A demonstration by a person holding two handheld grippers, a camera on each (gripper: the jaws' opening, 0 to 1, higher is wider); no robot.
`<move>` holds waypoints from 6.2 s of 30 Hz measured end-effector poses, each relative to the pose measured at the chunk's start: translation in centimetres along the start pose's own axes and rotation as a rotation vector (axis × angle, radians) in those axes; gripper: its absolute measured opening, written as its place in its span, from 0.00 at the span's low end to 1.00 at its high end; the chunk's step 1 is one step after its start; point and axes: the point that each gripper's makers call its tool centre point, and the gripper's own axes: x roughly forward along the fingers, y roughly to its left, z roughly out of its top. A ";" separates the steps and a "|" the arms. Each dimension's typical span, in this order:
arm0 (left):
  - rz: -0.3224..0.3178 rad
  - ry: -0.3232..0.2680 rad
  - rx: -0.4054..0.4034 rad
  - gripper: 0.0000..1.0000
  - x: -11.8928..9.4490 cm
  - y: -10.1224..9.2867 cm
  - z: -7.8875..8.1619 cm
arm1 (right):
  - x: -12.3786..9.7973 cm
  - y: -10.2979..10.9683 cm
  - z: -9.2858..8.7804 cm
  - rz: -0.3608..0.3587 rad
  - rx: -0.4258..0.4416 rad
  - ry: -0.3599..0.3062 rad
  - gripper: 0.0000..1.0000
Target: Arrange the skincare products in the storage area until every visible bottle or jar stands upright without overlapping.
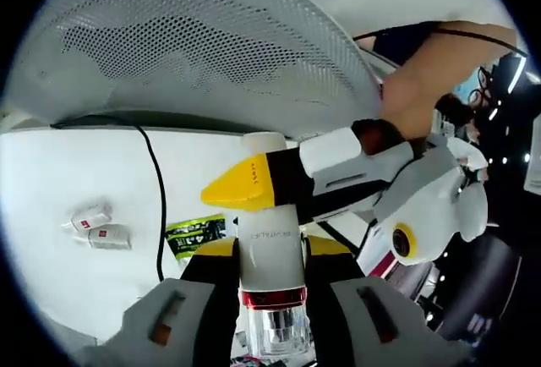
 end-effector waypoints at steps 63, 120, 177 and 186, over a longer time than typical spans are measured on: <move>-0.408 -0.260 -0.692 0.29 -0.3 -0.6 5.4 | -2.9 0.1 -6.4 -0.103 0.338 0.114 0.44; -0.437 -0.328 -0.700 0.29 -0.9 -0.4 6.5 | -4.7 8.7 -9.0 -0.635 2.749 -0.306 0.61; -0.467 -0.187 -0.483 0.30 0.1 -4.2 4.8 | -3.4 2.3 -4.6 -0.598 3.069 -0.720 0.32; -0.457 -0.183 -0.475 0.31 0.4 -4.0 4.6 | -3.1 2.2 -5.0 -0.577 3.035 -0.716 0.32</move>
